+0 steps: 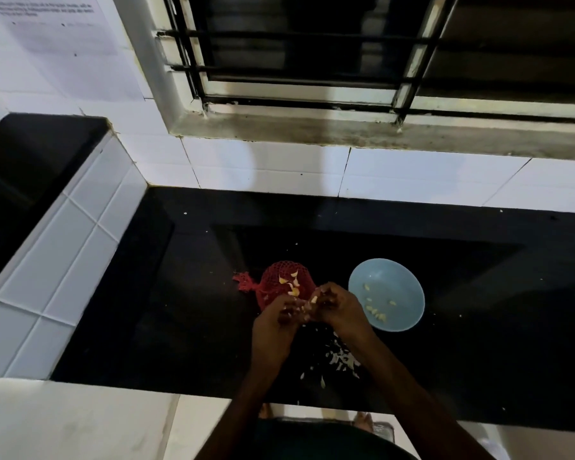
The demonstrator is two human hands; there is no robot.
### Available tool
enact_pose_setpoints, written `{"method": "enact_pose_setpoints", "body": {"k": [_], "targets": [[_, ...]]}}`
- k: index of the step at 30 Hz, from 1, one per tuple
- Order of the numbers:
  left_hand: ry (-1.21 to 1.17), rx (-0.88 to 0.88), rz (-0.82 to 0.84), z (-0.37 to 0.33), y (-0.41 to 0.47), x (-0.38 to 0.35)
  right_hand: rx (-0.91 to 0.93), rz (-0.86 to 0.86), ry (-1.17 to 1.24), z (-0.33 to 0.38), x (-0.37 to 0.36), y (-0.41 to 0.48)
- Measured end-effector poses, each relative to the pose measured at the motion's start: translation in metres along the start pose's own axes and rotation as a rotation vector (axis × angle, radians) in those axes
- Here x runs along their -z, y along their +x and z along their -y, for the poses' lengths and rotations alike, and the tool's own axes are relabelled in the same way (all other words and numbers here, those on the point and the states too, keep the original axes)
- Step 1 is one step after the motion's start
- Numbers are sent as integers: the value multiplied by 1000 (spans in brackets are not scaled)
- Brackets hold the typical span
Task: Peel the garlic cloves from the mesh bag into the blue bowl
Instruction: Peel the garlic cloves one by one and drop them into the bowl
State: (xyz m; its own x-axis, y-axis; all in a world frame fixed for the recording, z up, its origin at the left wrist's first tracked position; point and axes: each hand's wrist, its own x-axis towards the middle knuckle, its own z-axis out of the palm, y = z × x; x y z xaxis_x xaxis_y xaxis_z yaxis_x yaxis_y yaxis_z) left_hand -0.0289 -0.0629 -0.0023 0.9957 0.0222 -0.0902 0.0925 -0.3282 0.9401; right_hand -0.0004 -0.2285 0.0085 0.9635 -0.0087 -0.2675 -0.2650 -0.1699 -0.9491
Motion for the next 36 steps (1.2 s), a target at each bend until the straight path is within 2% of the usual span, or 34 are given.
{"method": "enact_pose_setpoints", "body": {"k": [3, 8, 12, 15, 18, 21, 24, 28, 31, 36], "targets": [[38, -11, 0, -5, -3, -9, -67, -20, 71, -5, 8, -5], [34, 84, -62, -2, 1, -14, -33, -13, 63, -21, 19, -11], [232, 133, -96, 24, 13, -16, -38, -7, -46, -37, 27, -23], [309, 166, -54, 36, 18, -19, -10, -8, -155, -48, 31, -30], [284, 172, -48, 34, 14, -24, 12, -2, -239, -52, 27, -33], [261, 110, -75, 30, 2, -26, -5, 27, -406, -59, 23, -33], [293, 23, 10, 36, -9, -26, 12, 62, -569, -69, 15, -31], [352, 42, 141, 51, -19, -26, 147, 65, -814, -77, 7, -31], [346, 66, 164, 63, -20, -25, 253, 55, -928, -78, 3, -31], [341, 80, 193, 71, -20, -22, 301, 79, -1080, -83, -9, -32]]}}
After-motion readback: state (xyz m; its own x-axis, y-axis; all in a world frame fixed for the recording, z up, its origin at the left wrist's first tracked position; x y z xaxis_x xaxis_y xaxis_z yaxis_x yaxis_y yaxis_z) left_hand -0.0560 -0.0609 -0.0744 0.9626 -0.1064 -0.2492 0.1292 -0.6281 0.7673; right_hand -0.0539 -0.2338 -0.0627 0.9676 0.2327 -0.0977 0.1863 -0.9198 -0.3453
